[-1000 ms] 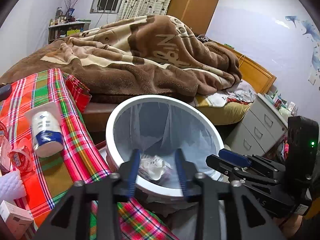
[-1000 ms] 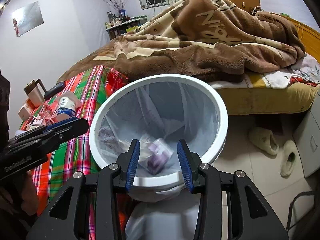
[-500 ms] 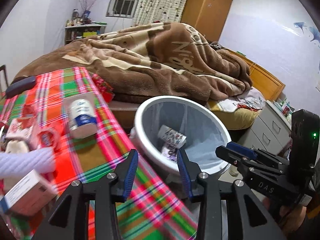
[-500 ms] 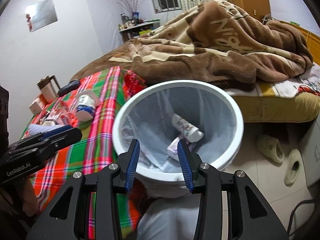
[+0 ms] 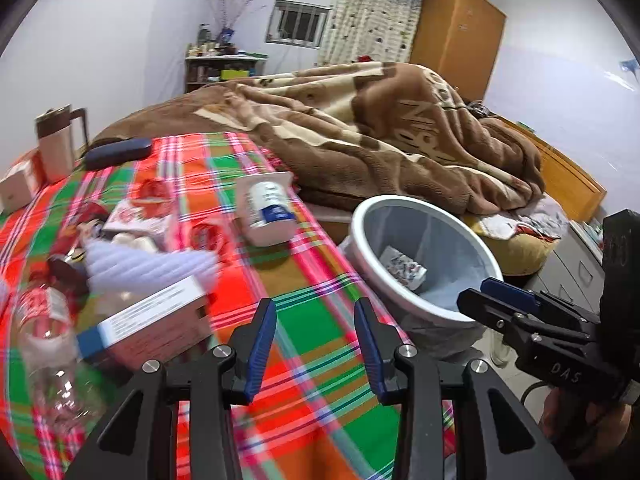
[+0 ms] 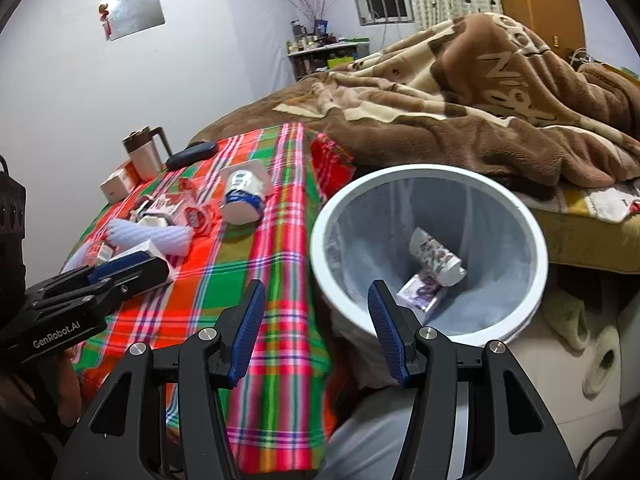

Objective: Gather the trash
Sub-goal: 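Move both open grippers back over the table toward the remaining trash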

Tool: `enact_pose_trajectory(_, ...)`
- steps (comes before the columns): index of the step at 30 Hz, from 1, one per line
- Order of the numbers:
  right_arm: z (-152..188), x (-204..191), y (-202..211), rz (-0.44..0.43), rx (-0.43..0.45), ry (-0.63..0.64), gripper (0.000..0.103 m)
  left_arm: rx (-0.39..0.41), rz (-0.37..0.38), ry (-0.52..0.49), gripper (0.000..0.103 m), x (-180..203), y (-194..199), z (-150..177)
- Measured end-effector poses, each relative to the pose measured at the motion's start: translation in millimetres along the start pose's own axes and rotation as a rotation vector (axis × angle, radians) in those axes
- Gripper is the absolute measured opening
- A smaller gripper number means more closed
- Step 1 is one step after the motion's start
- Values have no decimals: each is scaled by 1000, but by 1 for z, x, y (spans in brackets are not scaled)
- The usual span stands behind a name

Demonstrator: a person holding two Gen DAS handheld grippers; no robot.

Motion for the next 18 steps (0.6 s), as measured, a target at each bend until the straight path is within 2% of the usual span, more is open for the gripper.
enact_pose_trajectory(18,14,-52,-7,-121,-60,63,55,63,-237,102,40,-89,66,19)
Point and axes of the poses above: each gripper's, at about its wrist camera, not at the fingertips, and y roughly against the way its jaws point, x to its right, z to its underside, the point moved 8 cm from there along -y, roughly the way its jaws point, and after that the axes turned 11 degrees about x, right-handed, at the moved point
